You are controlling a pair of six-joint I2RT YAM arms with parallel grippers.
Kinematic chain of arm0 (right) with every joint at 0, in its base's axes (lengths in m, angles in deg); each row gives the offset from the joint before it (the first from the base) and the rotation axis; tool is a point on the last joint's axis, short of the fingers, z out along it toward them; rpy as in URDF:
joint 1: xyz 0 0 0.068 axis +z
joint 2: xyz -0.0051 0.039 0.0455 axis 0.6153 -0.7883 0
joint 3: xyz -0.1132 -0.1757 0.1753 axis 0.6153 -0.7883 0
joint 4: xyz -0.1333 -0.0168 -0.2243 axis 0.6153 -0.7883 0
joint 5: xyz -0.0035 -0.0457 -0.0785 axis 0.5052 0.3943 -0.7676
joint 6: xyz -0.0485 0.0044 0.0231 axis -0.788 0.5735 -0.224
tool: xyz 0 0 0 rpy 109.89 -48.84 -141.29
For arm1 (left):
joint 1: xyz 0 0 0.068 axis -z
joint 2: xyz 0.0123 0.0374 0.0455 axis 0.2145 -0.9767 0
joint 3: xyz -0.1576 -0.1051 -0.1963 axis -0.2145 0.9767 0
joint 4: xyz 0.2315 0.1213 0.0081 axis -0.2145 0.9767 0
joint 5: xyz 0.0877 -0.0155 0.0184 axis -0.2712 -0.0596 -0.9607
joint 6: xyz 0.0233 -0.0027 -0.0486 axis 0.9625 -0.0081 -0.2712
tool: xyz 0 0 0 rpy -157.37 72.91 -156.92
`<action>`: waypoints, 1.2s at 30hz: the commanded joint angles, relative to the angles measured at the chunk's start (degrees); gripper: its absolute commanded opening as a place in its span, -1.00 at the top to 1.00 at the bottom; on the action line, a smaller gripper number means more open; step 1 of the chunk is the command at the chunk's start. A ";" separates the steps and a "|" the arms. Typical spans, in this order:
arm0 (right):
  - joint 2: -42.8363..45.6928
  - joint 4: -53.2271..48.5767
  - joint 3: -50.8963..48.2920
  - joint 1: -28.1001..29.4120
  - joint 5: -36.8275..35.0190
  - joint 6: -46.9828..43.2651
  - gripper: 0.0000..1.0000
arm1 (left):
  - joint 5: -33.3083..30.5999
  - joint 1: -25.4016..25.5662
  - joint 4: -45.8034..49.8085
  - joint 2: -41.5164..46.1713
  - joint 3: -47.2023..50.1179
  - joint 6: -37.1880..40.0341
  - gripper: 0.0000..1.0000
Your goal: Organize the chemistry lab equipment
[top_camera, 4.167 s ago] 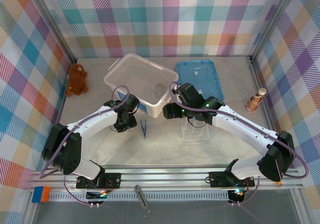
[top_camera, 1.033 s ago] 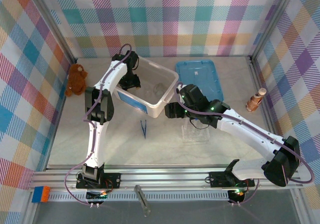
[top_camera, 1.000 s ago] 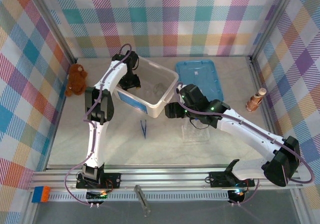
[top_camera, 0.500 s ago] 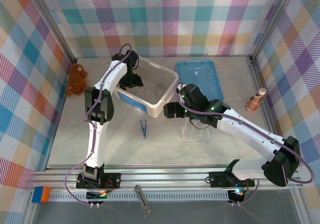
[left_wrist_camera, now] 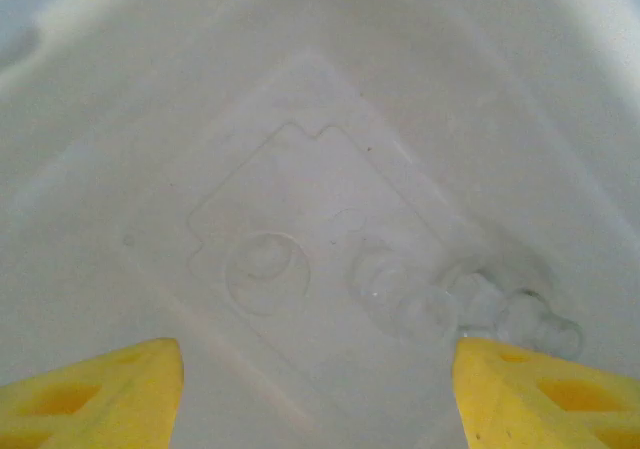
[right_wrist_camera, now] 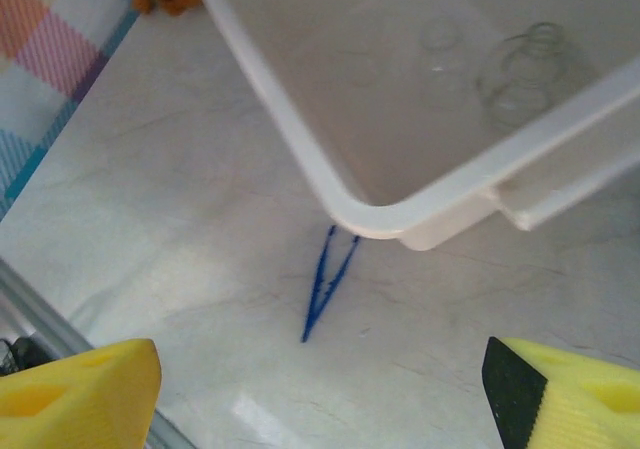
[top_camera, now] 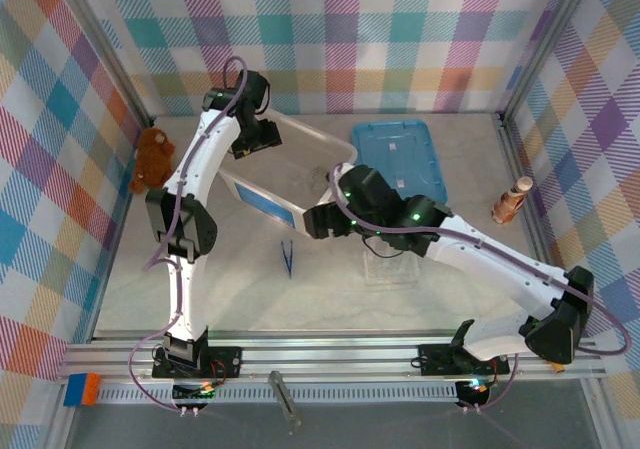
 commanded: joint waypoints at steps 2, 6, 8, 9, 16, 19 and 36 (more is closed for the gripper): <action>-6.69 -2.69 2.58 3.93 -0.13 1.82 -0.66 | -6.13 2.03 2.42 7.64 1.10 2.20 -0.41; -13.47 -2.78 4.84 6.88 1.53 3.69 -0.58 | -9.99 1.76 -1.88 15.02 9.96 3.17 -0.41; -17.21 -2.68 5.90 7.86 2.25 4.39 -0.53 | -10.09 0.57 -4.33 18.44 15.62 3.06 -0.40; -18.84 -2.83 6.48 7.90 2.70 4.81 -0.51 | -10.03 -0.04 -5.48 19.88 18.12 3.12 -0.40; -29.18 -5.81 12.50 8.27 2.20 6.04 -0.42 | -10.85 -3.72 -14.14 31.53 36.02 1.48 -0.38; -34.94 -7.71 16.65 8.30 1.72 6.46 -0.37 | -11.81 -4.55 -16.99 35.76 41.72 1.20 -0.39; -47.16 -11.98 23.68 7.22 -2.55 8.47 -0.24 | -8.03 -8.97 -22.05 43.21 52.39 0.67 -0.38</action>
